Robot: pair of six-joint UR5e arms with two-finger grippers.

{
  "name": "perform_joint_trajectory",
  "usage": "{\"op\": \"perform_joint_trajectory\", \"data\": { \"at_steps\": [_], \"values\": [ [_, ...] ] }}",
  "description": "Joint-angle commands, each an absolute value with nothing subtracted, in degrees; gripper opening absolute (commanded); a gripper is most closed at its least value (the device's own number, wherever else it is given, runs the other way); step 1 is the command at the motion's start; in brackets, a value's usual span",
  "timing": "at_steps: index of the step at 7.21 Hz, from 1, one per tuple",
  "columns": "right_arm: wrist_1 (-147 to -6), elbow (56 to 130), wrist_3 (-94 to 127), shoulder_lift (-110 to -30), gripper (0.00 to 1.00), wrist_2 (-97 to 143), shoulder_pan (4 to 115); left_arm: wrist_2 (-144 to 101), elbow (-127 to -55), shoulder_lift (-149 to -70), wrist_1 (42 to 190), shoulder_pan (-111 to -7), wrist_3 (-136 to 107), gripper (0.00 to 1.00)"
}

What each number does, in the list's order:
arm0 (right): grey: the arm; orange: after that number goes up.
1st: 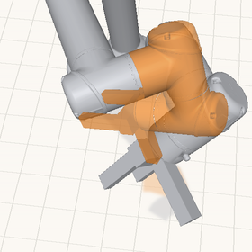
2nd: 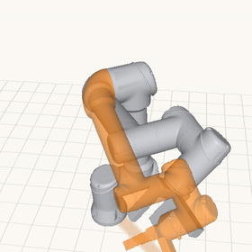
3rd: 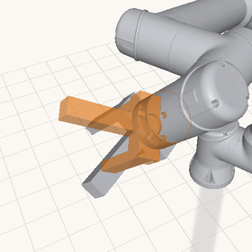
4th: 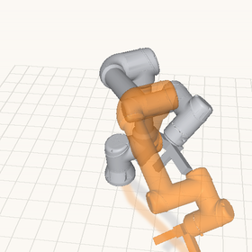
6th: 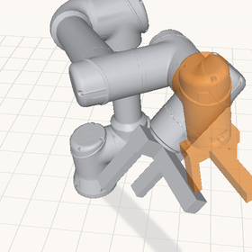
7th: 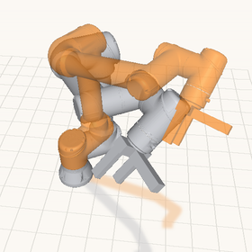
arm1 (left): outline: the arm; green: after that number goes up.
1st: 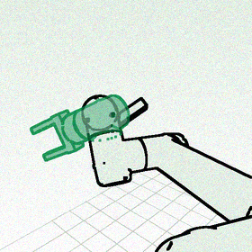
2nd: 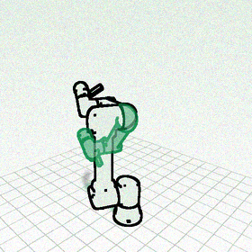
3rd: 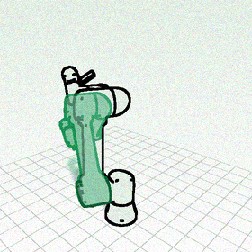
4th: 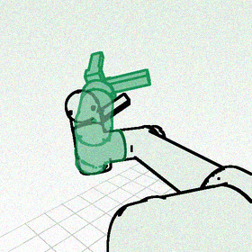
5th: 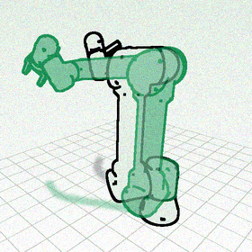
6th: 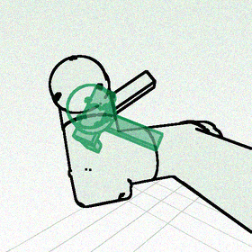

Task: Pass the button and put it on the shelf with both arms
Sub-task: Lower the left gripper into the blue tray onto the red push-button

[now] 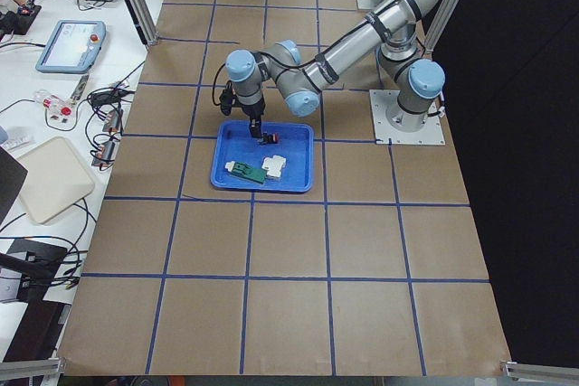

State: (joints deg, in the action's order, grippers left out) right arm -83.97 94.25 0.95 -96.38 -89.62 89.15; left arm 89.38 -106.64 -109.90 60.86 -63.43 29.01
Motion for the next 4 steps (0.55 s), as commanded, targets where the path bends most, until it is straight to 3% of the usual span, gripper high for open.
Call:
{"op": "perform_joint_trajectory", "data": {
  "at_steps": [1,3,4],
  "values": [
    [-84.11,94.22,0.88,-96.24,1.0,-89.65,89.12,89.47,-112.22,-110.83,53.02,-61.53,31.64,0.99],
    [-84.11,94.22,0.97,-96.42,1.0,-89.65,89.03,89.65,-112.5,-110.92,53.52,-61.44,31.29,0.96],
    [-84.02,94.22,0.97,-96.33,1.0,-89.74,89.03,89.74,-112.59,-110.74,54.05,-61.35,31.29,0.73]
  ]
}}
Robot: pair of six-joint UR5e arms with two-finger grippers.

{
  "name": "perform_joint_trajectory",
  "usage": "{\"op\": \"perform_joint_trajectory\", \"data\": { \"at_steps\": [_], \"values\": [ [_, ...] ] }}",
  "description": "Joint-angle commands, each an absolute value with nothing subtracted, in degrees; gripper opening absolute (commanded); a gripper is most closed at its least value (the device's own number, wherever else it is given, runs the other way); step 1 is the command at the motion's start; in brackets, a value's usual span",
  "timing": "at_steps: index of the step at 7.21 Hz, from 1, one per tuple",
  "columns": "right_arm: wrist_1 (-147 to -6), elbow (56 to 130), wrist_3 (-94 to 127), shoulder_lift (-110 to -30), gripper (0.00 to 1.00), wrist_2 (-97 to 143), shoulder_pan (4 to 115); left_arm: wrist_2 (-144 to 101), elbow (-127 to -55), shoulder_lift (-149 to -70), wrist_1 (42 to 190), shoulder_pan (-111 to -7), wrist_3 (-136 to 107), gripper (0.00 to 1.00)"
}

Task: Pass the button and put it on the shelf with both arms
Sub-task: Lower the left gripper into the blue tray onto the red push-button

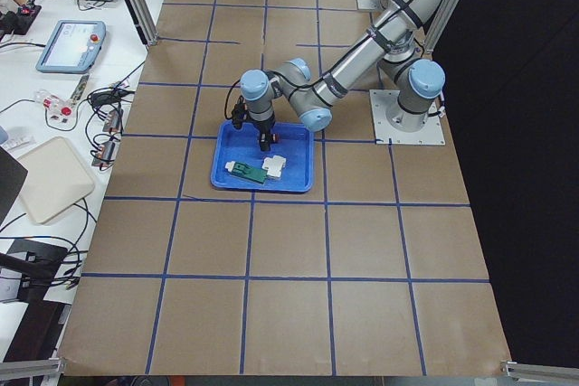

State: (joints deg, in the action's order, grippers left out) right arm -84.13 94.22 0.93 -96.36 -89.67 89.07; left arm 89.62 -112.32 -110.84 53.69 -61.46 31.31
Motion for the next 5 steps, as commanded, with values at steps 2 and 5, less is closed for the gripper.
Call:
{"op": "perform_joint_trajectory", "data": {
  "at_steps": [2,5],
  "values": [
    [-83.67,94.22,1.05,-96.42,1.0,-89.74,89.03,89.65,-114.68,-110.31,55.11,-60.56,31.2,0.69],
    [-84.46,94.22,1.14,-96.42,1.0,-89.65,88.95,89.74,-115.22,-109.42,55.28,-60.38,31.37,0.6]
  ]
}}
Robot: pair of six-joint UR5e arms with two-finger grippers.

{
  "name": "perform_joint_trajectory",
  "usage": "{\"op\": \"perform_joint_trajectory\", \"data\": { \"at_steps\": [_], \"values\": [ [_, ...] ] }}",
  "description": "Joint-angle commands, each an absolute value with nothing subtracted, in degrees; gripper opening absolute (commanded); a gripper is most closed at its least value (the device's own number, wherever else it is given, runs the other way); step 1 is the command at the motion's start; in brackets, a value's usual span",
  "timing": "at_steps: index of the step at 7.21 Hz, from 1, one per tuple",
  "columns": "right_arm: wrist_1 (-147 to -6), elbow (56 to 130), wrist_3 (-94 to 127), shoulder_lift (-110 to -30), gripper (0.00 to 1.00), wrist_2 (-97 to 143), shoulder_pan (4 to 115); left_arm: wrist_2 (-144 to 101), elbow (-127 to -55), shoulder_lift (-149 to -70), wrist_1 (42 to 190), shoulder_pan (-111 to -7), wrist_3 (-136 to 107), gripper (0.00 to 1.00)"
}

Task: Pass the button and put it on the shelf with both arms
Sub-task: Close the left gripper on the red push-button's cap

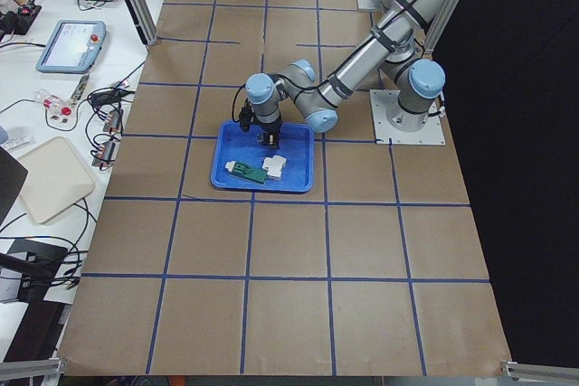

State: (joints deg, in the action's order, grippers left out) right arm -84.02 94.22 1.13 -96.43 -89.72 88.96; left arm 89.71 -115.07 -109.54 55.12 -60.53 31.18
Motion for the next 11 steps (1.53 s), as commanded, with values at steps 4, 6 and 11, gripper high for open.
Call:
{"op": "perform_joint_trajectory", "data": {
  "at_steps": [4,6,11],
  "values": [
    [-84.73,94.22,1.93,-96.42,1.0,-89.65,87.72,89.47,-114.43,-108.63,55.37,-60.21,36.26,0.15],
    [-84.72,94.22,2.02,-96.42,1.0,-89.65,87.63,89.38,-113.56,-107.76,55.37,-60.56,49.59,0.08],
    [-85.25,94.04,13.17,-96.07,1.0,-88.25,85.53,85.52,-107.25,-105.3,59.3,-69.66,73.2,0.0]
  ]
}}
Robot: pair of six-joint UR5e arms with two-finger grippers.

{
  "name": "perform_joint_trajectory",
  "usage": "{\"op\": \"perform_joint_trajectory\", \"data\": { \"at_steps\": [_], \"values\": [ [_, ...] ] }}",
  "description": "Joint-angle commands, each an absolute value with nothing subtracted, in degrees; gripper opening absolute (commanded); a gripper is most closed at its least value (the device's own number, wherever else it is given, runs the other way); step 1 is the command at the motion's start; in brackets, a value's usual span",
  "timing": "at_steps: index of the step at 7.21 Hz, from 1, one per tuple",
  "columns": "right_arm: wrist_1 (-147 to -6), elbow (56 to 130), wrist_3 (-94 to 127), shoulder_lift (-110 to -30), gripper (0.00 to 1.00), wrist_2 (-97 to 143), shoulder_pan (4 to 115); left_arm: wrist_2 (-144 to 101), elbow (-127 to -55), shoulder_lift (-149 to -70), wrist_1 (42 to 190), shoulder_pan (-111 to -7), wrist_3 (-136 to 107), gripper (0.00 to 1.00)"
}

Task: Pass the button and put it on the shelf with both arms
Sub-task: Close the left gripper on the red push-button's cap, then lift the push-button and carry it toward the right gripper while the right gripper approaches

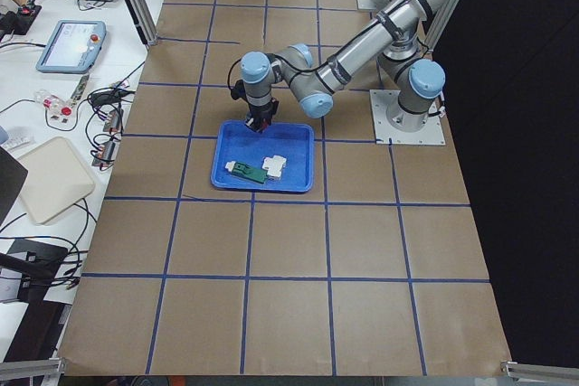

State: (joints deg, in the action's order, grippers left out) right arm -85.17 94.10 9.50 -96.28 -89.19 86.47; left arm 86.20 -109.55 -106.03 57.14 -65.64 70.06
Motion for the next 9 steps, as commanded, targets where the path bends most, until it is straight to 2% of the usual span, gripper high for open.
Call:
{"op": "perform_joint_trajectory", "data": {
  "at_steps": [1,4,6,9],
  "values": [
    [-85.25,93.61,13.88,-95.72,1.0,-86.24,84.39,85.43,-103.92,-104.94,63.5,-75.09,73.82,0.0],
    [-84.73,93.16,27.55,-95.01,1.0,-74.85,79.29,80.82,-98.28,-104.94,65.74,-92.5,74.0,0.0],
    [-84.46,93.16,36.44,-94.22,1.0,-65.43,77.79,72.27,-94.15,-105.64,64.78,-99.02,74.0,0.0],
    [-79.39,93.17,42.6,-92.56,1.0,-53.04,69.38,68.38,-87.29,-106.34,63.03,-106.77,73.3,0.0]
  ]
}}
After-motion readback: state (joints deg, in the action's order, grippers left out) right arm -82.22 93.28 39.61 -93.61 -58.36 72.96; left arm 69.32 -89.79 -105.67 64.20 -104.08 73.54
